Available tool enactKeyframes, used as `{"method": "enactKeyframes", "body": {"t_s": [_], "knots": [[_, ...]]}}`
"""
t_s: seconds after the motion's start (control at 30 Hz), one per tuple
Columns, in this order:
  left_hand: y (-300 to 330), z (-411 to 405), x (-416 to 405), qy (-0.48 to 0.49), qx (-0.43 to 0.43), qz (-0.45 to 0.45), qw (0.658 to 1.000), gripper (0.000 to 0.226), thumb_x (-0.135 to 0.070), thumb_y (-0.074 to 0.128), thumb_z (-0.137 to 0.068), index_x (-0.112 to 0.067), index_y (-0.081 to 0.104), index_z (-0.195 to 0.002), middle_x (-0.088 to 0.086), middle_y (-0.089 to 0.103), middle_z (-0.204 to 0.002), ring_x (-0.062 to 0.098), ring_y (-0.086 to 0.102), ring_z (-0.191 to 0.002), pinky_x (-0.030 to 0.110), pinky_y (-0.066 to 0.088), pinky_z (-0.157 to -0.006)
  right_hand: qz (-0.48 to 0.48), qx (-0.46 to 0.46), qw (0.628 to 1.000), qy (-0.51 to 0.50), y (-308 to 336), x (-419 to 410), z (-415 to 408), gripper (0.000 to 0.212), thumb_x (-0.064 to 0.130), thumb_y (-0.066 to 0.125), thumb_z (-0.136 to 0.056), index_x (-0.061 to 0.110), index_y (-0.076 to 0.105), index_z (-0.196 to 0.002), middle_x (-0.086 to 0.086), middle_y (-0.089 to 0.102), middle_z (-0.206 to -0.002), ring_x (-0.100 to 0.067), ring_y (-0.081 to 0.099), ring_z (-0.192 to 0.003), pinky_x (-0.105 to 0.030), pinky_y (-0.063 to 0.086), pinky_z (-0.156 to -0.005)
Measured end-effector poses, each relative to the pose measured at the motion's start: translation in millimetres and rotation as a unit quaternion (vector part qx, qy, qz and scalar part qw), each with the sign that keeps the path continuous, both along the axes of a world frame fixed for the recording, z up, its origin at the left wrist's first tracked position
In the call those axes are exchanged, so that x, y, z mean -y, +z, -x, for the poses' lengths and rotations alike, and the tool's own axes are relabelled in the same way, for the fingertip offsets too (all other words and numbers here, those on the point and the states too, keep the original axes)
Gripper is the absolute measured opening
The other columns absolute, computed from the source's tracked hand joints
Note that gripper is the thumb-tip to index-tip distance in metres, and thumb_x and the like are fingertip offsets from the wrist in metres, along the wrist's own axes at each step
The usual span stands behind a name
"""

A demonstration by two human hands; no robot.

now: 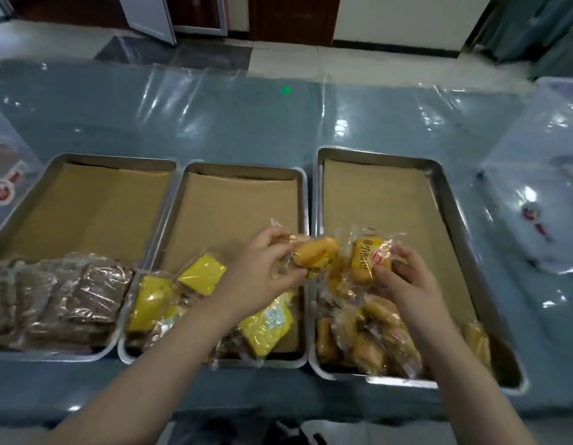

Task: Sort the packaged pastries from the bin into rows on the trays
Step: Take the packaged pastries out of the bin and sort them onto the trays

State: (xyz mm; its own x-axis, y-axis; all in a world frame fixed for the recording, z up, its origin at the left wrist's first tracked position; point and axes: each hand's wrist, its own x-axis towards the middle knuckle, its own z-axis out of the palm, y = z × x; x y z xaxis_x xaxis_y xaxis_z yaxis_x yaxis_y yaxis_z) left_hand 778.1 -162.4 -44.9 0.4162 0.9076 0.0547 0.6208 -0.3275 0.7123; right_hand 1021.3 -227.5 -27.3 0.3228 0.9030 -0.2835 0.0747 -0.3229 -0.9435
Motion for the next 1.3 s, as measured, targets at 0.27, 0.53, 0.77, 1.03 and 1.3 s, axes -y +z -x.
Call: {"method": "enactKeyframes", "body": {"t_s": [0.27,0.53,0.77,1.03,1.3], "knots": [[-22.0,-96.0,-7.1,-0.029,-0.045,0.041,0.998,0.044,-0.046,0.063,-0.089,-0.024,0.061,-0.127,-0.014,0.043,-0.136,0.003,0.042,-0.121,0.022,0.034,-0.101,0.000,0.061,0.992,-0.108,-21.2,22.8,-110.2,0.061,0.012,0.055,-0.098,0.045,0.029,-0.142,-0.009,0.065,-0.121,-0.025,0.071,-0.094,-0.045,0.055,-0.086],[-68.3,-124.8,1.0,-0.048,-0.086,0.093,0.991,0.049,-0.032,0.063,-0.092,-0.038,0.049,-0.139,-0.009,0.053,-0.134,0.010,0.050,-0.120,0.029,0.040,-0.102,0.109,0.233,0.966,-0.035,-46.0,32.4,-141.3,0.064,0.012,0.047,-0.100,0.035,0.019,-0.152,0.005,0.053,-0.107,0.003,0.051,-0.076,-0.018,0.042,-0.060],[-79.2,-127.4,-4.1,-0.088,-0.193,0.059,0.975,0.054,-0.042,0.057,-0.093,-0.032,0.042,-0.144,-0.005,0.035,-0.154,0.021,0.022,-0.143,0.041,0.023,-0.118,0.199,0.480,0.848,0.108,-73.5,26.4,-141.2,0.044,0.030,0.038,-0.098,0.023,0.046,-0.140,-0.005,0.047,-0.145,-0.031,0.038,-0.133,-0.049,0.028,-0.113],[-77.2,-121.5,-3.6,-0.143,-0.237,0.100,0.956,0.067,-0.056,0.044,-0.096,-0.041,0.014,-0.153,-0.007,-0.006,-0.163,0.021,-0.009,-0.149,0.050,0.016,-0.119,0.253,0.497,0.813,0.170,-69.9,14.1,-147.7,0.045,0.029,0.029,-0.099,0.021,0.045,-0.140,-0.004,0.048,-0.146,-0.029,0.036,-0.137,-0.053,0.008,-0.119],[-60.2,-102.6,0.4,-0.161,-0.189,0.082,0.965,0.080,-0.062,0.047,-0.092,-0.039,0.002,-0.154,-0.010,-0.002,-0.163,0.013,-0.007,-0.148,0.045,0.008,-0.121,0.172,0.458,0.866,0.102,-39.8,4.1,-122.7,0.058,0.023,0.036,-0.097,0.014,0.023,-0.153,-0.016,0.045,-0.146,-0.034,0.037,-0.137,-0.050,0.016,-0.119]]}}
